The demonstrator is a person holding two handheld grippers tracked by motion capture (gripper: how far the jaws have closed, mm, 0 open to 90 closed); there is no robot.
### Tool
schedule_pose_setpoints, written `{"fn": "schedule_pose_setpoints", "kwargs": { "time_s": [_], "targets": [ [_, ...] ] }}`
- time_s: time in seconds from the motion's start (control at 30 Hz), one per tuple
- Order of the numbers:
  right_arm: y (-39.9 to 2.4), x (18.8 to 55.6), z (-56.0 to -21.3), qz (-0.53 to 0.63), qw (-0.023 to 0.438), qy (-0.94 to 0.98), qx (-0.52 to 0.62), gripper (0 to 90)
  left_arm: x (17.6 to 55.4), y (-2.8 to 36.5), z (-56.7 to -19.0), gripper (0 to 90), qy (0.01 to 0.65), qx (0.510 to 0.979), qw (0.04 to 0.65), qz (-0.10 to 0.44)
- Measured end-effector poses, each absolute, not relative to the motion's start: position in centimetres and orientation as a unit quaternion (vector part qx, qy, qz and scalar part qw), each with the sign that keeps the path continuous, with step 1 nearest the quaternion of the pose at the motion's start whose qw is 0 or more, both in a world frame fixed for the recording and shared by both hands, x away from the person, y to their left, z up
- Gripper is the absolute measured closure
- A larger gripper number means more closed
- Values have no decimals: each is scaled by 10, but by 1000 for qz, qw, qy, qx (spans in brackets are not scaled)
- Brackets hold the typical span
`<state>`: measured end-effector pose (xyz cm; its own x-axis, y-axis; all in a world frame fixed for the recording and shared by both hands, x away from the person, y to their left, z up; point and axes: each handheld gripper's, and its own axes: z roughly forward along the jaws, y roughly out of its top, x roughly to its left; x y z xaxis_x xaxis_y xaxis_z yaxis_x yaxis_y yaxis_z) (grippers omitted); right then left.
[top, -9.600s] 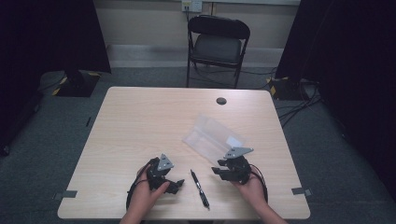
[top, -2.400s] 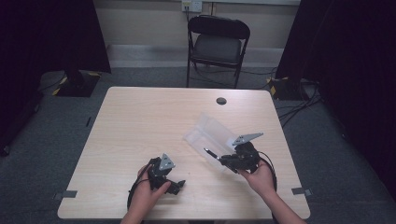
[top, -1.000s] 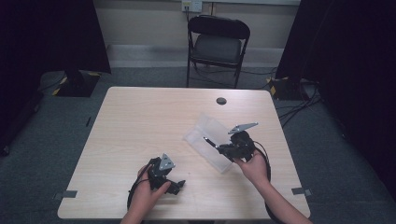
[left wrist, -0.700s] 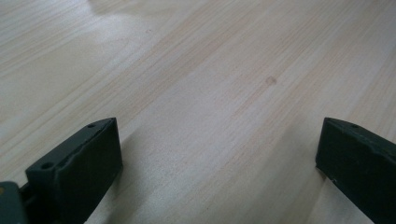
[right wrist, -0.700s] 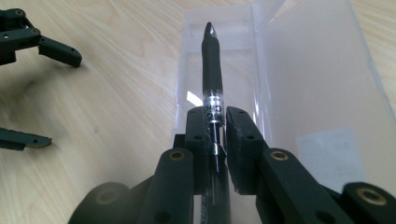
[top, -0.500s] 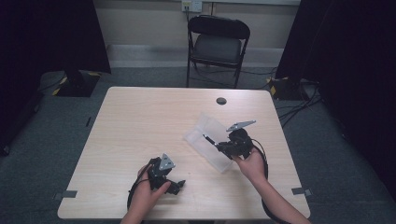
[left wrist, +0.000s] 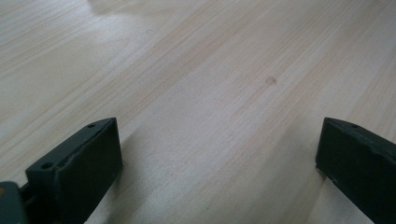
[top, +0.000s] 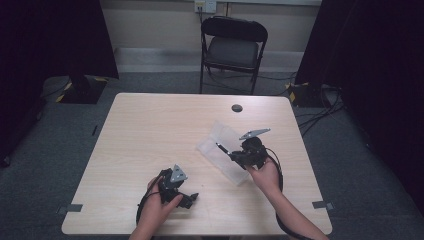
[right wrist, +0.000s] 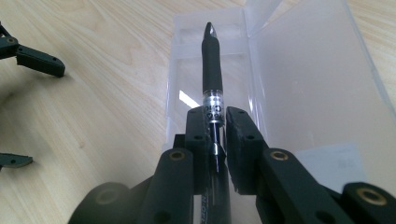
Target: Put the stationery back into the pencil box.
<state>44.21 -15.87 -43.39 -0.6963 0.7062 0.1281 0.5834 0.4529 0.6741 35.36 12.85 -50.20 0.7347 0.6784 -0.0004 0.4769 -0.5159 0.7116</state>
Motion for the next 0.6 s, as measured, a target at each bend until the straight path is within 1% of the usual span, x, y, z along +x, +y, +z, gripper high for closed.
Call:
{"fn": "schedule_pose_setpoints", "kwargs": {
  "time_s": [0.6],
  "targets": [
    [-154,448,-450,353,87,846,390,796,354,129,-502,0,336,859,359,140]
  ]
}}
